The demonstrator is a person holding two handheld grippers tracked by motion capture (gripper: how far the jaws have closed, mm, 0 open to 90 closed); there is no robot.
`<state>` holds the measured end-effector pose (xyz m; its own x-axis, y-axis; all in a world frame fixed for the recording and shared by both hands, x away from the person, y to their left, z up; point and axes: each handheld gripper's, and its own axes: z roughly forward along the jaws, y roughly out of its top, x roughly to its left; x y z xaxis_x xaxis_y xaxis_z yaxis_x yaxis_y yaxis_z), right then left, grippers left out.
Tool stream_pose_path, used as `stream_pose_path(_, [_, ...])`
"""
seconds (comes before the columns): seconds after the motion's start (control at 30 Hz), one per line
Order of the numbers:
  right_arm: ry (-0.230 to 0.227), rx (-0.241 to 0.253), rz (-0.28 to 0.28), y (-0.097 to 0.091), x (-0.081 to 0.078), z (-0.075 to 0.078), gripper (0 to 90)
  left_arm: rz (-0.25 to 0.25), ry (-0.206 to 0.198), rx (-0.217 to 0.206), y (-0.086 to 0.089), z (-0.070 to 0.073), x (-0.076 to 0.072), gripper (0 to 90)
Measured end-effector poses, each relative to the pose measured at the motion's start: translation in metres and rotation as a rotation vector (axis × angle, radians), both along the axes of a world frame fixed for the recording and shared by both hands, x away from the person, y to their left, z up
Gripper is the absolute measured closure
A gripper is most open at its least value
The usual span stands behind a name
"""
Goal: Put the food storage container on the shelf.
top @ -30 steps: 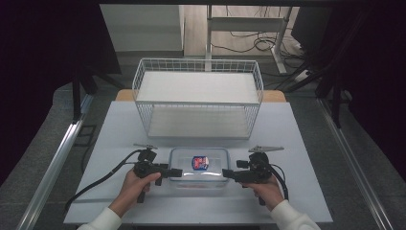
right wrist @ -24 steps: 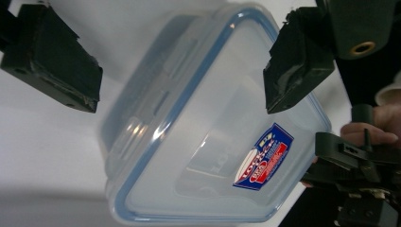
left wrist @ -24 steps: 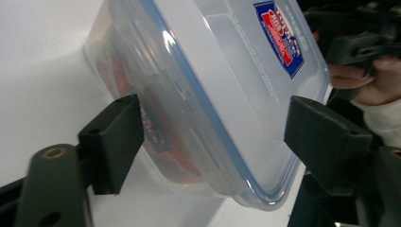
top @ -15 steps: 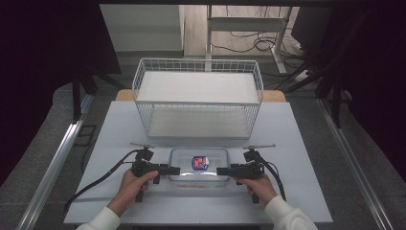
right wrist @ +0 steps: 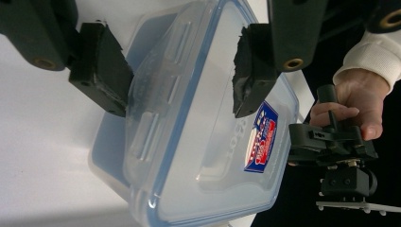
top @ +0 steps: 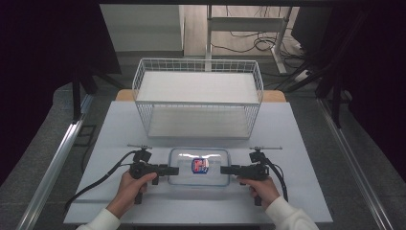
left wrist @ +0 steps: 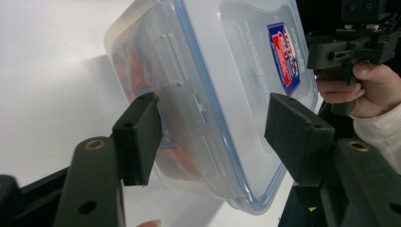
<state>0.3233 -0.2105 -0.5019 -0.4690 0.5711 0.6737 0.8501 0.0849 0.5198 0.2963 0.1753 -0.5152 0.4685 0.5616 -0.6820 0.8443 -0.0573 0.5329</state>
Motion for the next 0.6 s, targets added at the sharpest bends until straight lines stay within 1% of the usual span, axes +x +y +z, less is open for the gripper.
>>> stream_pose_path(0.1, [-0.023, -0.013, -0.007, 0.001, -0.007, 0.004, 43.1, 0.015, -0.007, 0.0, 0.0, 0.003, -0.005, 42.1])
stream_pose_path(0.23, [-0.029, -0.011, -0.011, 0.0, -0.011, 0.006, 45.4, 0.024, -0.015, 0.005, 0.001, 0.005, -0.008, 43.8])
stream_pose_path(0.33, [-0.025, -0.007, -0.015, 0.0, -0.012, 0.007, 47.5, 0.028, -0.022, 0.005, 0.001, 0.006, -0.009, 44.5])
stream_pose_path(0.37, [-0.031, -0.01, -0.018, 0.0, -0.012, 0.008, 47.9, 0.034, -0.026, 0.005, 0.001, 0.008, -0.01, 46.1])
stream_pose_path(0.43, [-0.04, -0.019, -0.02, 0.001, -0.013, 0.01, 48.1, 0.041, -0.024, 0.009, 0.001, 0.009, -0.011, 46.6])
stream_pose_path(0.6, [-0.045, -0.014, -0.024, 0.001, -0.013, 0.013, 48.6, 0.04, -0.032, 0.004, 0.002, 0.012, -0.011, 48.1])
